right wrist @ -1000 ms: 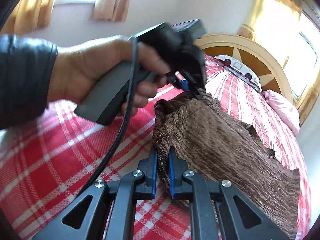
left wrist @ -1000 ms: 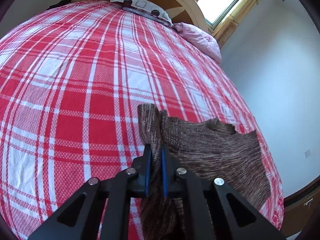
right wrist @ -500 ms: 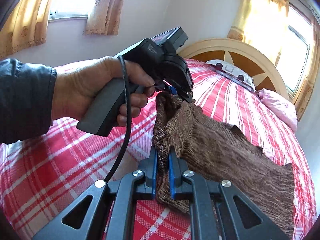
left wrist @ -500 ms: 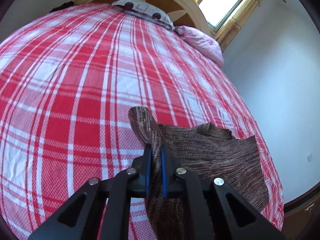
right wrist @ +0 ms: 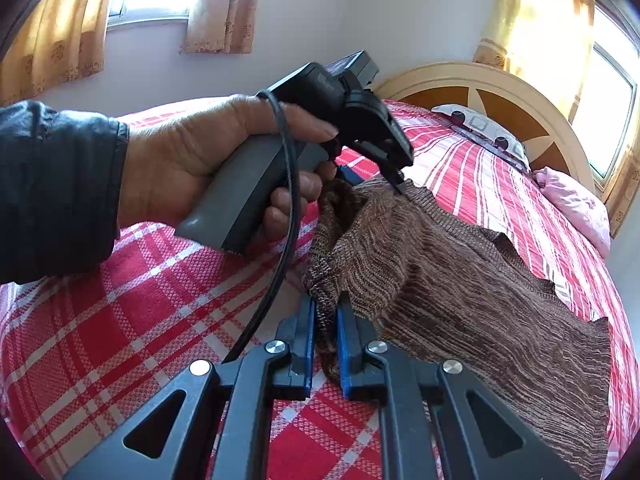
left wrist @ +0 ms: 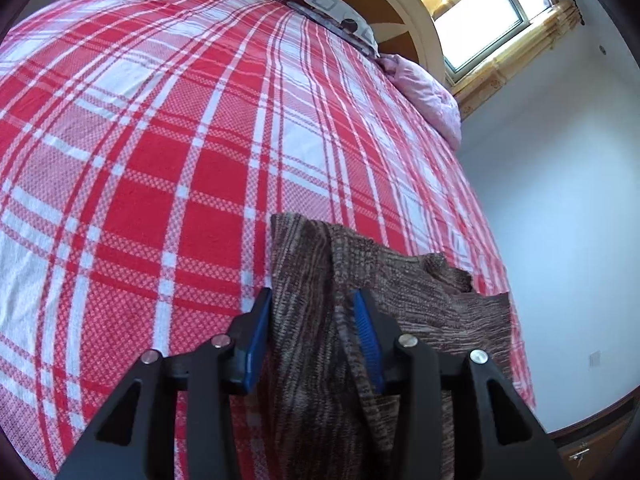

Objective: Fold small clothes
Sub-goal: 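Lift the held edge with both grippers and fold it across the sweater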

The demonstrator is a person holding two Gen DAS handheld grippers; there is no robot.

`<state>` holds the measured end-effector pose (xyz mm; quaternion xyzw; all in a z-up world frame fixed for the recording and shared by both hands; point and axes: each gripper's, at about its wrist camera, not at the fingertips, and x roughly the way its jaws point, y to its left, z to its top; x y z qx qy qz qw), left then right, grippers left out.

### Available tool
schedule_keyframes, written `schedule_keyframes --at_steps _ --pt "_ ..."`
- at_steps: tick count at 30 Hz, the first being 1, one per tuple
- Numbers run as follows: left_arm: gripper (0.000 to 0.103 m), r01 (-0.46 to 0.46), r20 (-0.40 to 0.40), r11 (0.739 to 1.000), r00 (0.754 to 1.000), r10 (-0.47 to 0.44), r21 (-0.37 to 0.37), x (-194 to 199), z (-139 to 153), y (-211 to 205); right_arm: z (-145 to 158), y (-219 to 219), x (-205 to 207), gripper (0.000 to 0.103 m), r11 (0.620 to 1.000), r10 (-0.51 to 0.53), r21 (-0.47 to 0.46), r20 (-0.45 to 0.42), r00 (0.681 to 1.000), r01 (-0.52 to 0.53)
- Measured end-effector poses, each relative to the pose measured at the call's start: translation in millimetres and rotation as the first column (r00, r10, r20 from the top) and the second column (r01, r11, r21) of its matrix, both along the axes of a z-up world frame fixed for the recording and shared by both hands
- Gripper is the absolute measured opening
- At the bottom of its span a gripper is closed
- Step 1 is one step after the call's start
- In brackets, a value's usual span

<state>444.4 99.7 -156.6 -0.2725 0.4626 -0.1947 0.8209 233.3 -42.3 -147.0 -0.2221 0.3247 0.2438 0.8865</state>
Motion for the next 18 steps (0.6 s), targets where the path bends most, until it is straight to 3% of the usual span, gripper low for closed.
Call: schedule_keyframes --at_steps 2,4,6,7,8,11,18 --pt "0.047 0.029 -0.023 0.998 0.999 -0.030 -0.064 2 -3 1 -2 1 -1 0.009 1.000 0.000 -0.005 0.000 1.000 0.000" --pt "0.047 0.030 -0.017 0.998 0.999 -0.031 -0.049 2 -3 0 -2 0 -1 0.009 1.000 -0.001 -0.006 0.001 1.000 0.001" --pt "0.036 0.031 -0.007 0.999 1.000 -0.031 -0.009 1 -1 -3 -3 0 0 0.009 1.000 -0.003 -0.006 -0.001 1.000 0.003" --pt "0.014 0.031 0.004 0.999 0.999 -0.031 0.035 0 2 -6 -3 0 0 0.009 1.000 -0.003 -0.007 -0.001 1.000 0.003" --pt "0.012 0.043 0.006 0.997 0.999 -0.043 0.063 -1 2 -9 -3 0 0 0.009 1.000 -0.003 -0.007 0.000 1.000 0.003" --pt "0.011 0.038 0.057 0.991 0.997 -0.046 0.125 -6 11 -19 0 -1 -1 0.009 1.000 -0.005 0.004 0.009 1.000 0.005" --pt "0.011 0.034 0.126 0.999 0.991 -0.038 0.035 -14 43 -20 21 -32 -1 0.009 0.994 -0.052 0.101 0.045 0.998 0.047"
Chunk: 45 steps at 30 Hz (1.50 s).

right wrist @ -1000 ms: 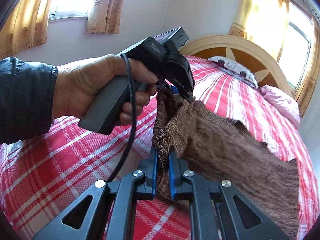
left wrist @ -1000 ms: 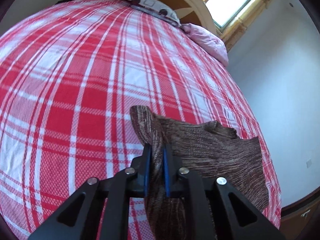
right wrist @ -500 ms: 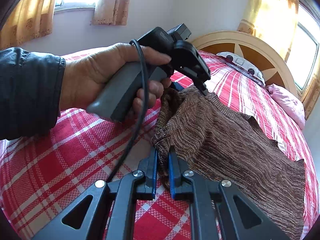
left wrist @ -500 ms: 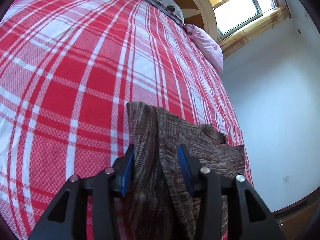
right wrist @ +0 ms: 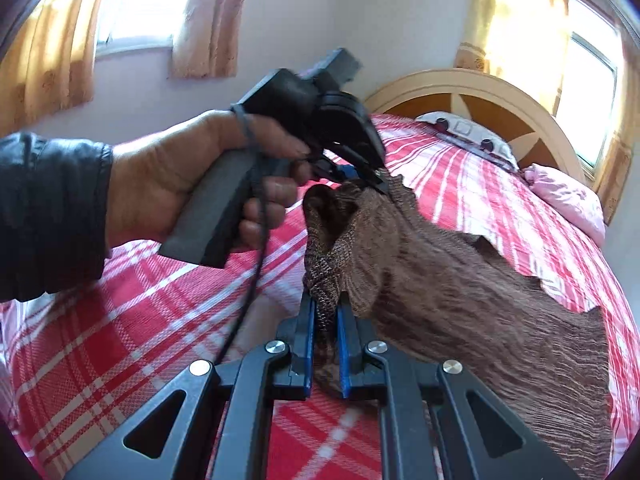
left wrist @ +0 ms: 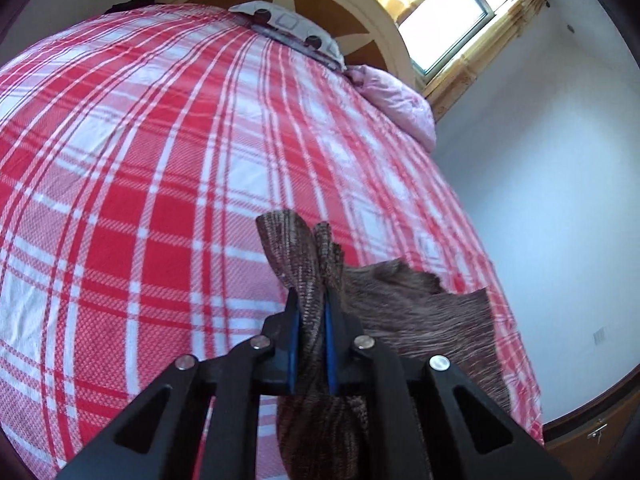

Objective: Fold small clothes
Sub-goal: 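Lift the held edge with both grippers and fold it across the sweater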

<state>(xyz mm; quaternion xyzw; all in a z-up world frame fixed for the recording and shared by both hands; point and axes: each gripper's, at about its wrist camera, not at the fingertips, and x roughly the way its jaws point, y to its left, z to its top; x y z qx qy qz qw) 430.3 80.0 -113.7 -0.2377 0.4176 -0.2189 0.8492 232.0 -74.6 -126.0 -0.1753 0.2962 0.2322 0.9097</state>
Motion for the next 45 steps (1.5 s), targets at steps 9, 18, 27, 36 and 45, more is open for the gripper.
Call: schedule_keyframes --at_steps 9,18,27,36,45 --pt "0.011 0.059 0.060 0.995 0.997 -0.054 -0.076 2 34 -40 28 -69 5 0.009 0.991 -0.108 0.081 0.025 0.994 0.105" --pt "0.011 0.140 0.098 0.988 0.986 -0.134 -0.061 9 57 -117 49 -143 -2 0.009 0.958 -0.211 0.201 0.007 0.978 0.205" --pt "0.011 0.226 0.086 0.973 0.971 -0.223 -0.035 7 56 -191 48 -200 -12 0.009 0.915 -0.292 0.280 -0.031 0.956 0.289" --pt "0.011 0.307 0.051 0.951 0.950 -0.308 0.029 6 43 -261 30 -267 -13 0.009 0.845 -0.362 0.353 -0.176 0.916 0.402" --pt "0.011 0.366 0.012 0.926 0.930 -0.369 0.093 -1 22 -313 -2 -309 -14 0.009 0.772 -0.405 0.371 -0.337 0.850 0.515"
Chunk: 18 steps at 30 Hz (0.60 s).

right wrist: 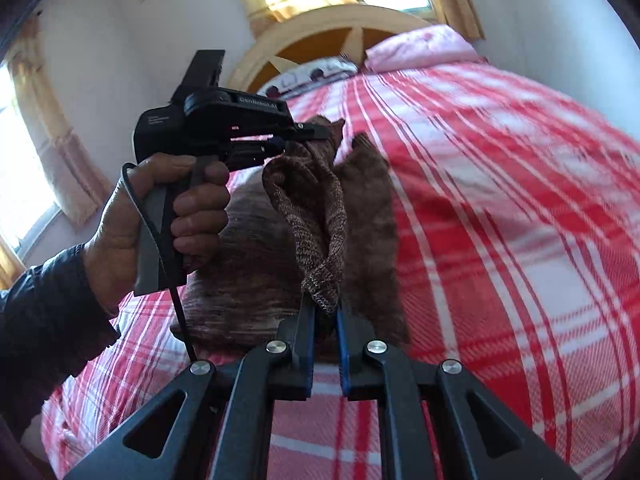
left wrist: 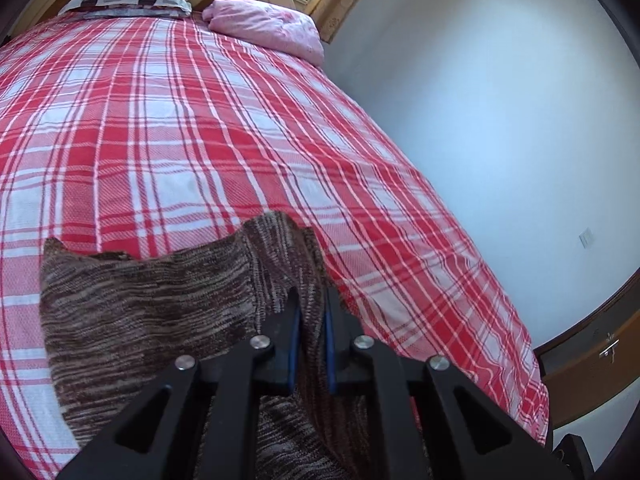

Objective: Fold small clothes
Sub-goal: 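Lift the held edge with both grippers and fold it across the sweater, then open both grippers and release the folded sweater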

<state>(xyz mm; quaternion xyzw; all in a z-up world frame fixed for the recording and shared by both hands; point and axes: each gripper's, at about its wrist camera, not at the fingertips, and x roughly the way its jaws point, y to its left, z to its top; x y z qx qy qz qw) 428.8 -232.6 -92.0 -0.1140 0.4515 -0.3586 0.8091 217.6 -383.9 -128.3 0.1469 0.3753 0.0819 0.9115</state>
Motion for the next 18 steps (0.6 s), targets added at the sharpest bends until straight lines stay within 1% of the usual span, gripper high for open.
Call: schedule_keyframes --at_steps 3,6,7,8,9,11,12,13,14,15,16,17,18 --pt "0.013 0.013 0.012 0.999 1.000 -0.014 0.039 -3 -3 -13 -10 -8 0 0.009 0.999 -0.014 0.030 -0.033 0.999 0.015" --pt "0.014 0.025 0.044 0.999 0.999 -0.027 0.046 -10 3 -16 -14 -13 0 0.009 0.998 -0.023 0.054 -0.047 0.999 0.025" --pt "0.018 0.022 0.068 0.998 0.997 -0.026 0.057 -15 8 -15 -14 -15 -1 0.009 0.998 -0.024 0.062 -0.050 0.998 0.027" --pt "0.027 0.027 0.094 0.997 0.995 -0.034 0.073 -21 13 -13 -14 -17 -1 0.009 0.997 -0.026 0.074 -0.051 0.998 0.029" --pt "0.033 0.029 0.112 0.996 0.993 -0.039 0.085 -25 16 -12 -15 -19 -2 0.009 0.996 -0.026 0.086 -0.052 0.998 0.030" --pt "0.064 0.011 0.183 0.992 0.983 -0.034 0.128 -43 25 2 -17 -23 -2 0.010 0.993 -0.016 0.117 -0.059 0.998 0.022" --pt "0.067 -0.001 0.211 0.991 0.977 -0.028 0.137 -51 28 13 -17 -25 -1 0.010 0.993 -0.013 0.120 -0.061 0.998 0.021" --pt "0.068 -0.009 0.231 0.989 0.973 -0.025 0.144 -57 28 21 -15 -25 -2 0.011 0.994 -0.015 0.111 -0.059 0.998 0.022" --pt "0.068 -0.021 0.246 0.985 0.969 -0.022 0.171 -66 26 32 -12 -25 -3 0.017 0.996 -0.022 0.090 -0.049 0.999 0.027" --pt "0.068 -0.032 0.254 0.979 0.967 -0.021 0.204 -72 22 41 -7 -25 -5 0.039 0.998 -0.044 0.047 -0.034 0.998 0.045" --pt "0.068 -0.038 0.261 0.975 0.965 -0.021 0.219 -77 18 47 1 -24 -9 0.052 0.996 -0.084 -0.022 -0.011 0.996 0.083" --pt "0.068 -0.051 0.265 0.968 0.964 -0.017 0.245 -83 11 56 6 -24 -12 0.068 0.992 -0.112 -0.057 0.014 0.994 0.112" --pt "0.068 -0.064 0.262 0.959 0.965 -0.012 0.277 -85 4 60 14 -27 -16 0.068 0.987 -0.139 -0.074 0.057 0.989 0.143"
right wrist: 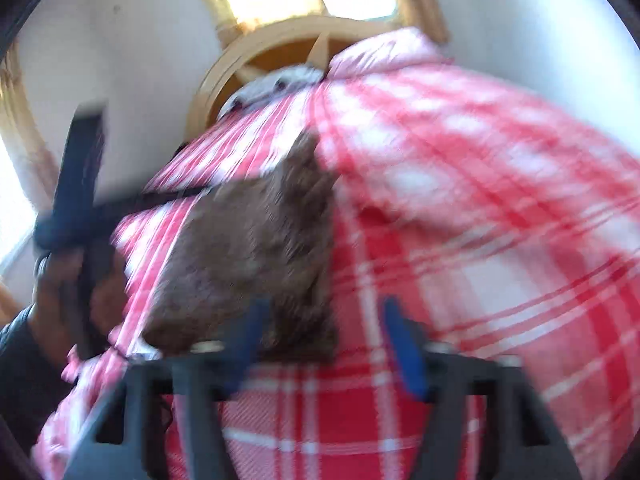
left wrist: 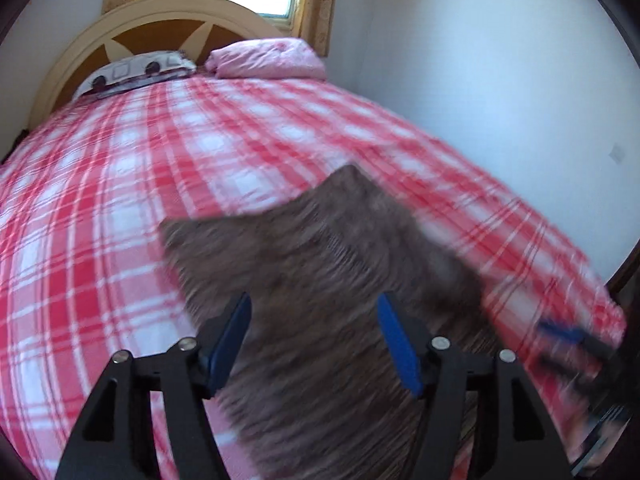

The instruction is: Fold small clothes

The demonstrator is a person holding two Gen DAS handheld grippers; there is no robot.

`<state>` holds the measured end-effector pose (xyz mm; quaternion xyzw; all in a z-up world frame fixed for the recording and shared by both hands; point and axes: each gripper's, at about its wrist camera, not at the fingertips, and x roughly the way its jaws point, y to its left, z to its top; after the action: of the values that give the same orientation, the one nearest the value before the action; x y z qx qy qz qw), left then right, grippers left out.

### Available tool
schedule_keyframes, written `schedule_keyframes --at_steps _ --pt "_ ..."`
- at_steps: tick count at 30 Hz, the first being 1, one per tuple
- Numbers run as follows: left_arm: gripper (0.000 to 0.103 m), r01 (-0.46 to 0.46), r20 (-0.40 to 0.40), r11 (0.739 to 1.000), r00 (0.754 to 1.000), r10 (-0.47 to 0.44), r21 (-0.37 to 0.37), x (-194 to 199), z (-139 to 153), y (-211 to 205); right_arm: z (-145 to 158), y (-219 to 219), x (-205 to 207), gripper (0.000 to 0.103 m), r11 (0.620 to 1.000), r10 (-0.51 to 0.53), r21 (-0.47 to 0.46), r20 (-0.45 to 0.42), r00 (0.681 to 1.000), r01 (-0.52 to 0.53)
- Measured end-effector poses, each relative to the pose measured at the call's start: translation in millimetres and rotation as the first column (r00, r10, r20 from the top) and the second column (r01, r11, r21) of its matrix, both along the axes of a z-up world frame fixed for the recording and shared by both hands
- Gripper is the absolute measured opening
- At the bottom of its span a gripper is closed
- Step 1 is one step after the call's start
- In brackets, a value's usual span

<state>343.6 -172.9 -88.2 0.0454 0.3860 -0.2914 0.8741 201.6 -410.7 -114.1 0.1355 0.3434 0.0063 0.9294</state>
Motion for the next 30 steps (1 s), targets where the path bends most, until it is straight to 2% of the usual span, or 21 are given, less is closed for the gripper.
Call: schedule_keyframes --at_steps 2,3,6,7,9,12,14,16,18,20,23,25,28,30 --pt "0.068 -0.008 -0.005 0.998 1.000 0.008 0.059 -6 -17 7 17 1 -2 0.068 1.000 -0.002 -0.007 0.071 0.997 0.002" --pt "0.068 -0.015 0.000 0.997 1.000 0.016 0.078 -10 -27 9 25 6 2 0.068 0.999 0.032 -0.003 0.099 0.995 -0.031" --pt "0.069 -0.032 -0.008 0.997 0.999 0.032 0.069 -13 -37 13 43 31 26 0.068 0.977 0.194 0.051 0.173 0.966 -0.205" --pt "0.071 -0.043 0.000 0.997 0.999 0.043 0.066 -13 -38 13 45 39 39 0.068 0.959 0.251 0.089 0.186 0.950 -0.271" --pt "0.073 -0.050 -0.001 0.996 0.999 0.050 0.075 -12 -40 14 40 52 75 0.068 0.925 0.337 0.132 0.148 0.930 -0.356" --pt "0.077 -0.070 -0.028 0.995 0.997 0.072 0.071 -9 -44 19 19 54 116 0.068 0.939 0.323 0.113 0.039 0.945 -0.326" --pt "0.085 -0.086 -0.043 0.995 0.995 0.088 0.054 -11 -47 28 1 40 134 0.068 0.970 0.231 0.092 -0.043 0.972 -0.227" --pt "0.085 -0.091 -0.070 0.996 0.993 0.091 0.002 -12 -50 38 -20 14 143 0.068 0.981 0.147 0.142 -0.121 0.982 -0.129" --pt "0.085 -0.087 -0.095 0.995 0.992 0.083 -0.043 -11 -50 44 -32 -4 140 0.068 0.980 0.110 0.180 -0.138 0.984 -0.084" --pt "0.089 -0.101 -0.108 0.993 0.990 0.094 -0.062 -9 -51 48 -28 -6 135 0.068 0.983 0.102 0.165 -0.128 0.987 -0.080" --pt "0.090 -0.126 -0.093 0.990 0.988 0.121 -0.057 -14 -49 50 -4 7 124 0.068 0.986 0.109 0.130 -0.051 0.993 -0.101" --pt "0.092 -0.139 -0.091 0.989 0.987 0.134 -0.053 -21 -49 53 13 30 129 0.068 0.981 0.176 0.093 -0.022 0.984 -0.173" --pt "0.093 -0.161 -0.104 0.984 0.983 0.153 -0.072 -29 -51 64 25 74 147 0.068 0.952 0.304 0.042 -0.034 0.952 -0.302" --pt "0.095 -0.190 -0.120 0.978 0.977 0.178 -0.091 -30 -53 71 19 103 163 0.068 0.934 0.357 0.001 -0.085 0.930 -0.358"
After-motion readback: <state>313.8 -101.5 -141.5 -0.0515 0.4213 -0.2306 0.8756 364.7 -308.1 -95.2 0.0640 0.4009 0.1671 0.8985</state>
